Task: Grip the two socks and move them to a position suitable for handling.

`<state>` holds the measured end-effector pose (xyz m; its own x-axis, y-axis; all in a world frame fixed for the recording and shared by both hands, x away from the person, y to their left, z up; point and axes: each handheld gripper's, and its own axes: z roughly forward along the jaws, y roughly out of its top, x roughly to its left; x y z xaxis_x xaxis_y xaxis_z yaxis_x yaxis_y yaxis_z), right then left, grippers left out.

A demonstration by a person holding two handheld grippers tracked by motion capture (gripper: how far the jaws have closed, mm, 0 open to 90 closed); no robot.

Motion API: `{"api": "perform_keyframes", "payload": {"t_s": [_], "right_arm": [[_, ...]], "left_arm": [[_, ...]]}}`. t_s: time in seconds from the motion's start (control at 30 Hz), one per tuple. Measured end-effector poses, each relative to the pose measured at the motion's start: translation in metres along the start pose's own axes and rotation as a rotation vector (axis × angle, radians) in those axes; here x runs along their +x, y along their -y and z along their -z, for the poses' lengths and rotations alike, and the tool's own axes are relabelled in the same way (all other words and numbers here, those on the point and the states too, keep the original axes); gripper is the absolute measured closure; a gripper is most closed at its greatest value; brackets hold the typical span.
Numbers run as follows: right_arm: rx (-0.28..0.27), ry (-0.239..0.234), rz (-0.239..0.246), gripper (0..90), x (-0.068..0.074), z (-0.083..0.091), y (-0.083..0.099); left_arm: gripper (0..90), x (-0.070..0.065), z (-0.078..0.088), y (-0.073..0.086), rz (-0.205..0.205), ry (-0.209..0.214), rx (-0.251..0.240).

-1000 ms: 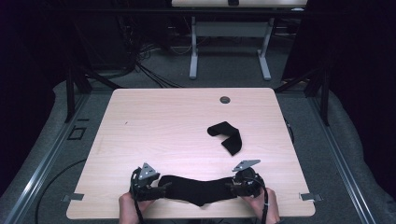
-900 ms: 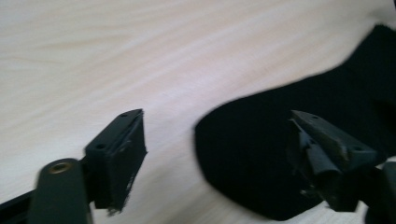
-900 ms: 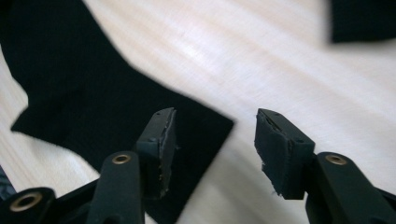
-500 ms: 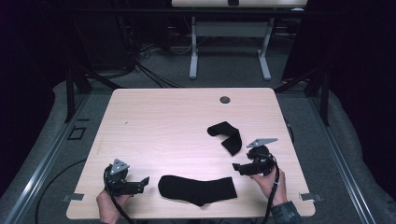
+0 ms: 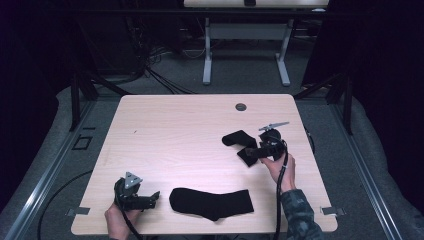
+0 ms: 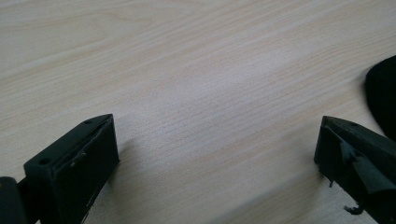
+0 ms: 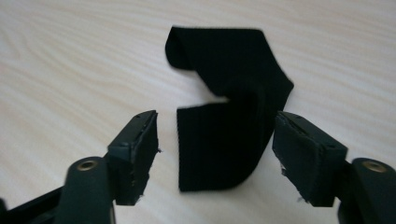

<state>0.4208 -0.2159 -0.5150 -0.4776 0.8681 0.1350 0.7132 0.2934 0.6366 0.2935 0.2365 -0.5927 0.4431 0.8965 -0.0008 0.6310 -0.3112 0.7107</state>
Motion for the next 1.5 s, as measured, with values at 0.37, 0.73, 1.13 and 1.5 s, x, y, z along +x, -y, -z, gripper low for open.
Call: {"api": "perform_keyframes", "payload": {"t_s": [0.37, 0.73, 1.13, 1.5], "right_arm": [[0.086, 0.047, -0.036, 51.3, -0.010, -0.042, -0.022], [0.035, 0.035, 0.018, 83.9, -0.006, -0.031, -0.022], [-0.117, -0.086, 0.242, 83.9, 0.073, 0.033, -0.031], [-0.029, -0.165, 0.352, 80.1, 0.121, 0.005, -0.011]], "left_arm": [[0.0, 0.000, 0.000, 0.000, -0.003, -0.001, 0.000], [0.0, 0.000, -0.001, -0.001, -0.002, -0.002, -0.001], [0.0, 0.000, -0.001, -0.001, -0.003, 0.001, 0.001], [0.0, 0.000, -0.001, -0.001, -0.002, -0.002, -0.001]]}}
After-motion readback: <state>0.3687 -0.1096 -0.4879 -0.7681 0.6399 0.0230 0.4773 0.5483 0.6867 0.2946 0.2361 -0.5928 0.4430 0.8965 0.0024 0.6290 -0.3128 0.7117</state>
